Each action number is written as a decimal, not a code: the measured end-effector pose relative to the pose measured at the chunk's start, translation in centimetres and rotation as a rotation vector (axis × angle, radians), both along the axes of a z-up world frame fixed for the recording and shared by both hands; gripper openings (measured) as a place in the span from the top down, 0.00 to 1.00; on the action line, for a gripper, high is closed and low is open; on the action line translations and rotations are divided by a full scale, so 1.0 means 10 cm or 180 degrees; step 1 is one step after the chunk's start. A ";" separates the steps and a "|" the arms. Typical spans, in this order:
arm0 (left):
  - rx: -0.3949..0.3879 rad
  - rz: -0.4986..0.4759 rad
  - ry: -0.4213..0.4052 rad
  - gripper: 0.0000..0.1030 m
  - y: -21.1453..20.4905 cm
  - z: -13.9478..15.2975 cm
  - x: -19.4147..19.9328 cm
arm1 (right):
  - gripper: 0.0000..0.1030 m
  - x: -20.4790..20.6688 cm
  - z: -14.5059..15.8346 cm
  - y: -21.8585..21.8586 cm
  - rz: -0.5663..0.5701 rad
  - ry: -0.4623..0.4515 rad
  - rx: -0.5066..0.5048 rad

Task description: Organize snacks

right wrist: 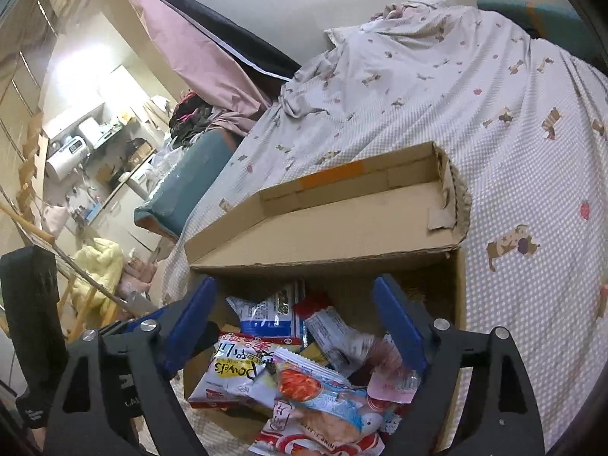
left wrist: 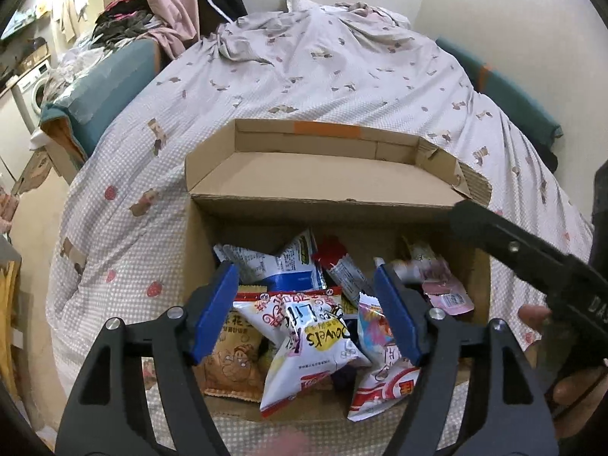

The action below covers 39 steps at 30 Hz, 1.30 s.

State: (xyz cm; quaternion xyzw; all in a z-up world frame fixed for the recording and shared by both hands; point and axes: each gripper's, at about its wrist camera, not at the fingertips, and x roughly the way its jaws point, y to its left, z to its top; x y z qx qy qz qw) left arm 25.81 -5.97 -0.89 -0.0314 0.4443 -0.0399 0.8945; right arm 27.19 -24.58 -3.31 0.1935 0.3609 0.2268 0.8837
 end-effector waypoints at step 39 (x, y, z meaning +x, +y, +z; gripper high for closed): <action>0.0037 0.0465 -0.0567 0.11 0.74 0.12 -1.98 | 0.00 -2.03 0.20 0.15 -0.0283 -0.0448 -0.0996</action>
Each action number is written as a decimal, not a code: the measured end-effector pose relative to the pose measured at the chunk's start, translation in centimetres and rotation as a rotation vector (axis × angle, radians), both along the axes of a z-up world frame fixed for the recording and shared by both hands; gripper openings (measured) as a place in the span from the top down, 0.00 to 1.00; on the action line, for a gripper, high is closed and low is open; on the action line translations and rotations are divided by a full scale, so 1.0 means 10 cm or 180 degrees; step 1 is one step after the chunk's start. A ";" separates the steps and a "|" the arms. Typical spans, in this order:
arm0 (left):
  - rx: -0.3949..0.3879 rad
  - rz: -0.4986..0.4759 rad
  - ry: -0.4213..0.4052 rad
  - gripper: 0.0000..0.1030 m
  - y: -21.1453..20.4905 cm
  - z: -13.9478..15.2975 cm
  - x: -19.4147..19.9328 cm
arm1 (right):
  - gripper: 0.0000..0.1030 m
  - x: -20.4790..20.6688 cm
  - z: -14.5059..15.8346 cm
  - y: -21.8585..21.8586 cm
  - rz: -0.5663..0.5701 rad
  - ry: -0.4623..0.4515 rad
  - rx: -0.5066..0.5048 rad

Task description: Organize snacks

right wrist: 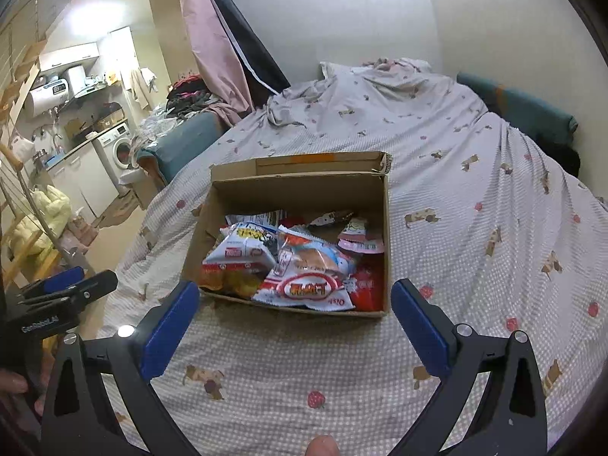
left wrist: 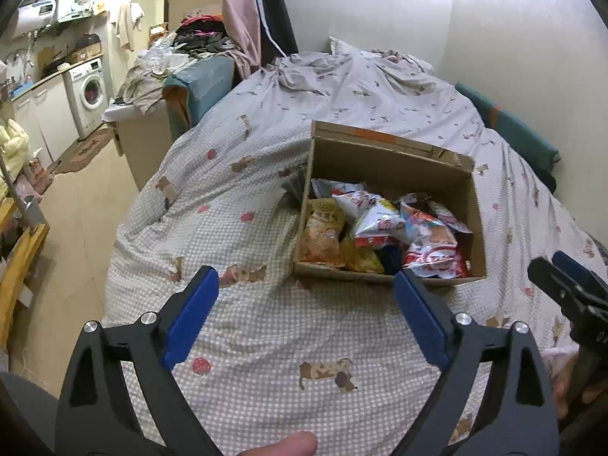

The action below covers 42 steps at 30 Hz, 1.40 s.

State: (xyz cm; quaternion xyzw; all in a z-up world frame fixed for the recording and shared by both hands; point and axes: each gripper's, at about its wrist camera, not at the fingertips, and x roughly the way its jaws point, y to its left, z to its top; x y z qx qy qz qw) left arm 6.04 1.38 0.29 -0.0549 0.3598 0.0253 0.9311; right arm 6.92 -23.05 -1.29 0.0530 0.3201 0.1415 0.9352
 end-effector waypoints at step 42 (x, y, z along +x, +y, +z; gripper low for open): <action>0.0249 -0.0036 -0.0078 0.00 -0.19 -0.13 0.00 | 0.00 0.06 -0.25 0.05 -0.0121 -0.0041 -0.0086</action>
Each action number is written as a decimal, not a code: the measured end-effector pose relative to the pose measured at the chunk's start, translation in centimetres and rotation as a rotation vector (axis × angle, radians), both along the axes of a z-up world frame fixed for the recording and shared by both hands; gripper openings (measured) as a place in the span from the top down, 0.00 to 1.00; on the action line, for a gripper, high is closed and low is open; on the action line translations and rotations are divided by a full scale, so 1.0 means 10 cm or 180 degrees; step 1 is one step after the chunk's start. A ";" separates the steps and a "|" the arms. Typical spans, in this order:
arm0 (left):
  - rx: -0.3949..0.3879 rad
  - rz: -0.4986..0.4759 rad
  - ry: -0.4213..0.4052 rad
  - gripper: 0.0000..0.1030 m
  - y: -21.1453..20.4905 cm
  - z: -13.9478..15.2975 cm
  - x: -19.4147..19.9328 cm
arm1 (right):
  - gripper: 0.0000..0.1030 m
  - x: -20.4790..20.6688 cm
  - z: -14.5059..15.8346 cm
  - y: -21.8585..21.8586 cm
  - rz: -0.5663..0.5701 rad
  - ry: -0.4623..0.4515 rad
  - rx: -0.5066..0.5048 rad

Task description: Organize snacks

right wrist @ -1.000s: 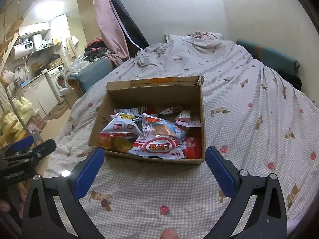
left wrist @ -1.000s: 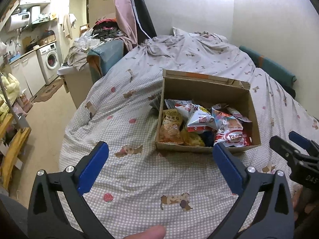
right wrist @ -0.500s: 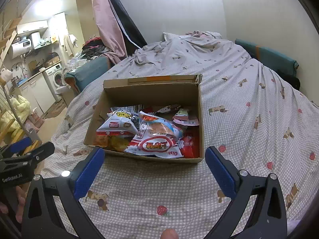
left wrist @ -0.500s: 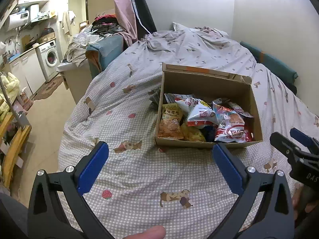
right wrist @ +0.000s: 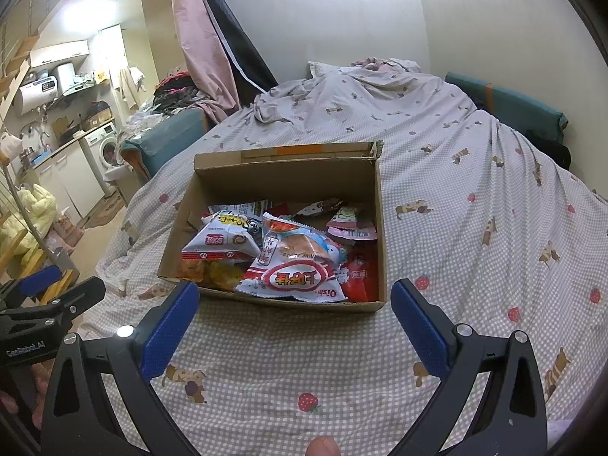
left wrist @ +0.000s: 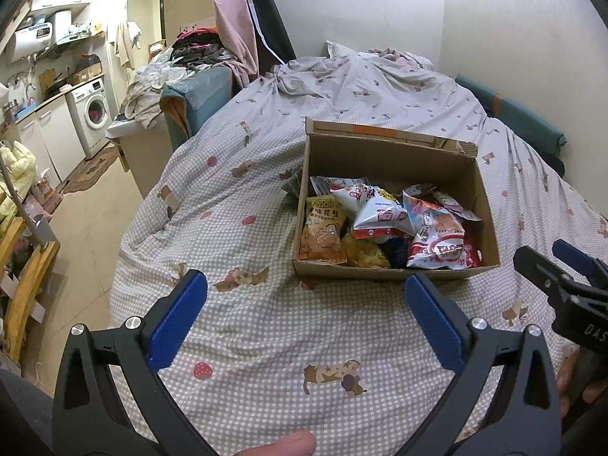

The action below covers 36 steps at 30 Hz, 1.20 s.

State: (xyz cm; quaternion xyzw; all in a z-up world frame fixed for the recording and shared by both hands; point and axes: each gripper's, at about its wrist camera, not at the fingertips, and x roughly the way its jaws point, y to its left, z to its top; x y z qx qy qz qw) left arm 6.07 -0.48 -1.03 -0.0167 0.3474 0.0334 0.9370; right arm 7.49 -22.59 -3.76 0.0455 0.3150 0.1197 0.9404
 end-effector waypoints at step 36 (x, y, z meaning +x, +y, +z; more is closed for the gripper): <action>-0.0006 0.0004 -0.0001 0.00 0.00 0.02 -0.01 | 0.00 0.00 0.01 -0.02 -0.0039 0.0018 -0.0019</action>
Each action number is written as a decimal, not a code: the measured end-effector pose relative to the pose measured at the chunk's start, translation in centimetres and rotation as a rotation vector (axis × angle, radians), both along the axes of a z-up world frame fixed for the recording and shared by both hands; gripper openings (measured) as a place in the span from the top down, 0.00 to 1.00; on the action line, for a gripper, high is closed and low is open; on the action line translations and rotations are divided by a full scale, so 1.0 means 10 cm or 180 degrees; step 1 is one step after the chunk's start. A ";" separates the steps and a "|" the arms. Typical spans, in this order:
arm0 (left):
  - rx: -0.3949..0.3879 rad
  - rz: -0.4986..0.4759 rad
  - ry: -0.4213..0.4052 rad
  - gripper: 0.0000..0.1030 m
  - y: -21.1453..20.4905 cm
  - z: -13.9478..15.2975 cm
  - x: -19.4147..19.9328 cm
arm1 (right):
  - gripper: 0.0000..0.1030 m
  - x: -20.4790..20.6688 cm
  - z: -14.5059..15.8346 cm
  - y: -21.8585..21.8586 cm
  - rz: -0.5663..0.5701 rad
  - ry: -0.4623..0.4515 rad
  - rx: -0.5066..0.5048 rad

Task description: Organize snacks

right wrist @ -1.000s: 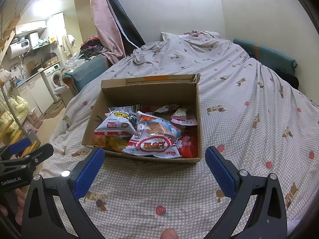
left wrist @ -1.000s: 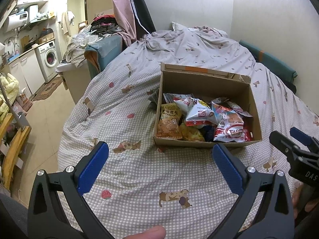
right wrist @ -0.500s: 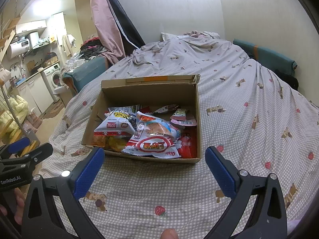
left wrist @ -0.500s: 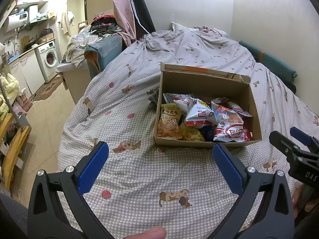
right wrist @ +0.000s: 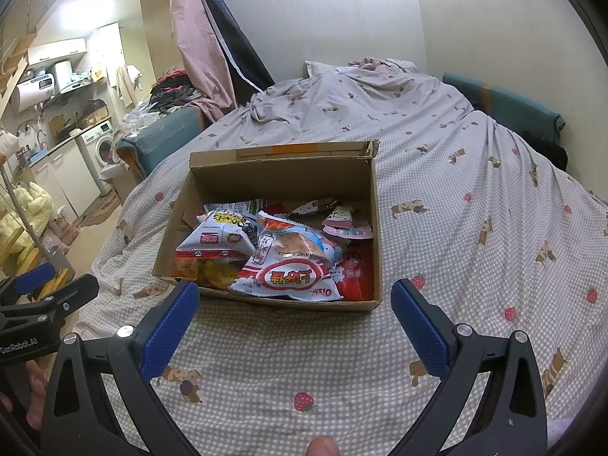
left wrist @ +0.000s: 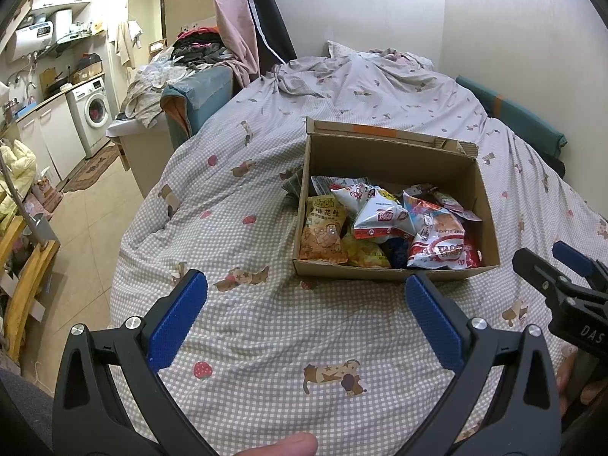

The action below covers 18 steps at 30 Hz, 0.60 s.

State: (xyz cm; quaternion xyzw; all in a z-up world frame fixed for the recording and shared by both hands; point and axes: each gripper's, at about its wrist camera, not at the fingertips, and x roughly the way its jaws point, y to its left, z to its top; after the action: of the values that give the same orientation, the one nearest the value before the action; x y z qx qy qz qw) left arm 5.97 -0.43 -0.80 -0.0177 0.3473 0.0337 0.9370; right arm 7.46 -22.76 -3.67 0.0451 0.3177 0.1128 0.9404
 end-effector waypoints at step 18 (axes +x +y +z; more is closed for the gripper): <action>0.0007 -0.0010 0.0039 0.00 -0.02 -0.04 0.00 | 0.00 0.00 -0.01 0.03 0.0014 -0.0001 -0.0018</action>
State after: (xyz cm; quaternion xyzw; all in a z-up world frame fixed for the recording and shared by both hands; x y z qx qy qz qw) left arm 6.00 -0.63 -1.17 -0.0160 0.3530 0.0327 0.9349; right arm 7.51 -22.49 -3.72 0.0417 0.3179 0.1140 0.9403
